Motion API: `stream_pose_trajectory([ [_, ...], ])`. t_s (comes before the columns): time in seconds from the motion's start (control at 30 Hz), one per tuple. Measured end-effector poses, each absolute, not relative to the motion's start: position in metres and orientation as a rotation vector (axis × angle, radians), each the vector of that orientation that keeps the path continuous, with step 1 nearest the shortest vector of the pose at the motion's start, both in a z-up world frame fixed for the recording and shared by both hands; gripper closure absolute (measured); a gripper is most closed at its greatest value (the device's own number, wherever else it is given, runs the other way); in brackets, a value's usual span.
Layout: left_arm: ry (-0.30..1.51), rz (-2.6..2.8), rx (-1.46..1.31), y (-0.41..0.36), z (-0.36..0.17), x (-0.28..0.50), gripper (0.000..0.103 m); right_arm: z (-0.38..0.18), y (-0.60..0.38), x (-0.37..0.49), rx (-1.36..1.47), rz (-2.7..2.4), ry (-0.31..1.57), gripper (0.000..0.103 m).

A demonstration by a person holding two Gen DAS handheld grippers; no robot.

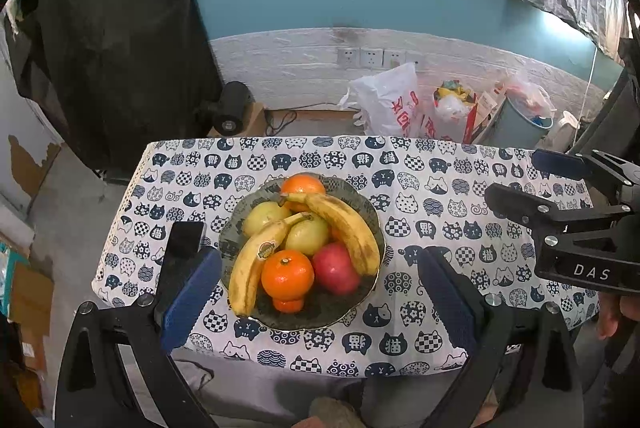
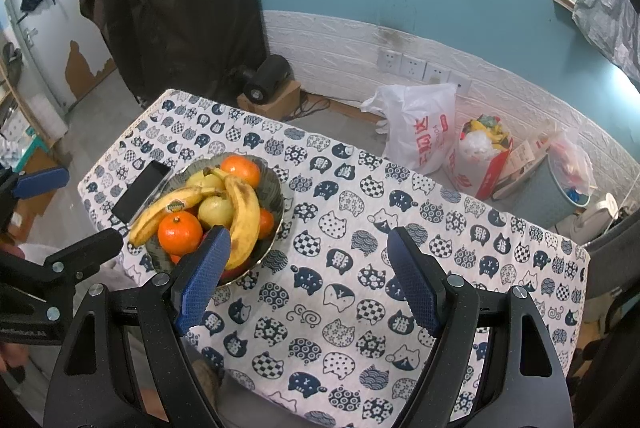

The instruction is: Organize fruits

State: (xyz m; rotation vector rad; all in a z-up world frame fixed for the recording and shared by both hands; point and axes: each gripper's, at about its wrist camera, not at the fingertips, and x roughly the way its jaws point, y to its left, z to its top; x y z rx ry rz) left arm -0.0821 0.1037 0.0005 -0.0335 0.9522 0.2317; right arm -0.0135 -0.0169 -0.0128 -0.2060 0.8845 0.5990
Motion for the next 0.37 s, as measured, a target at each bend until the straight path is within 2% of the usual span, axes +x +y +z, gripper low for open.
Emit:
stream_pose_trajectory([
  [0.37, 0.938, 0.218, -0.041, 0.1035, 0.0022, -0.0834, 0.004, -0.0130, -0.0173, -0.0133, -0.208, 0.598, 0.886, 0.024],
])
